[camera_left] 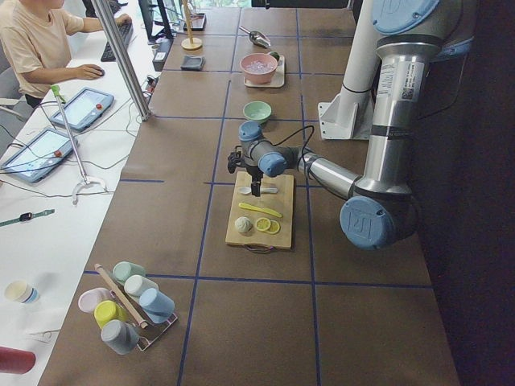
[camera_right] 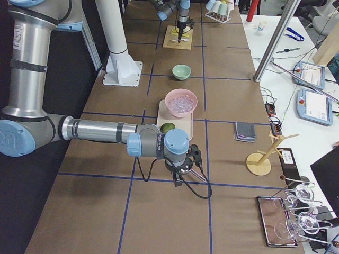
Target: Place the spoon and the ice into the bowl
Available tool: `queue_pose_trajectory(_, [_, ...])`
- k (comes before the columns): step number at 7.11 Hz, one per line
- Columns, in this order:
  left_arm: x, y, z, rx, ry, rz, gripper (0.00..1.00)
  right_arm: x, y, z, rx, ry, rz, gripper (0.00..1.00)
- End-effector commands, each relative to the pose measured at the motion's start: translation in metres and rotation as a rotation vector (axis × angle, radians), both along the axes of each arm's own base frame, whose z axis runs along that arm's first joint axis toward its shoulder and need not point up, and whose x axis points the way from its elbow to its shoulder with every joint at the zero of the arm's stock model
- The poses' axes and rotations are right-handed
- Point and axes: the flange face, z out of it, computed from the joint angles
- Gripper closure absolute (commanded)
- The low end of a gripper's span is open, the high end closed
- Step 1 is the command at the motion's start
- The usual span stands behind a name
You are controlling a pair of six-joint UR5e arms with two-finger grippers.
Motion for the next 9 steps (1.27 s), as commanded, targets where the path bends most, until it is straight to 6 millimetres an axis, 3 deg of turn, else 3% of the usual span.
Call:
queue_pose_trajectory(1, [0.0019, 0.0027, 0.0026, -0.013, -0.008, -0.001, 0.52, 0.0005, 0.0000, 0.0002, 0.000, 0.001, 0.001, 0.01])
queue_pose_trajectory(2, [0.0012, 0.0036, 0.0042, -0.016, -0.008, 0.002, 0.81, 0.0004, -0.0002, -0.0014, 0.003, -0.001, 0.001, 0.01])
queue_pose_trajectory(3, [0.0009, 0.0044, 0.0040, -0.017, -0.006, 0.005, 0.94, 0.0004, -0.0002, -0.0014, 0.002, -0.001, 0.002, 0.01])
queue_pose_trajectory(4, [0.0005, 0.0036, 0.0025, -0.014, -0.004, 0.003, 0.99, 0.0003, -0.0003, -0.0023, 0.004, -0.003, 0.002, 0.01])
queue_pose_trajectory(9, [0.0025, 0.0027, 0.0006, -0.008, 0.002, 0.003, 1.00, -0.0002, -0.0003, 0.0019, 0.005, -0.001, 0.001, 0.01])
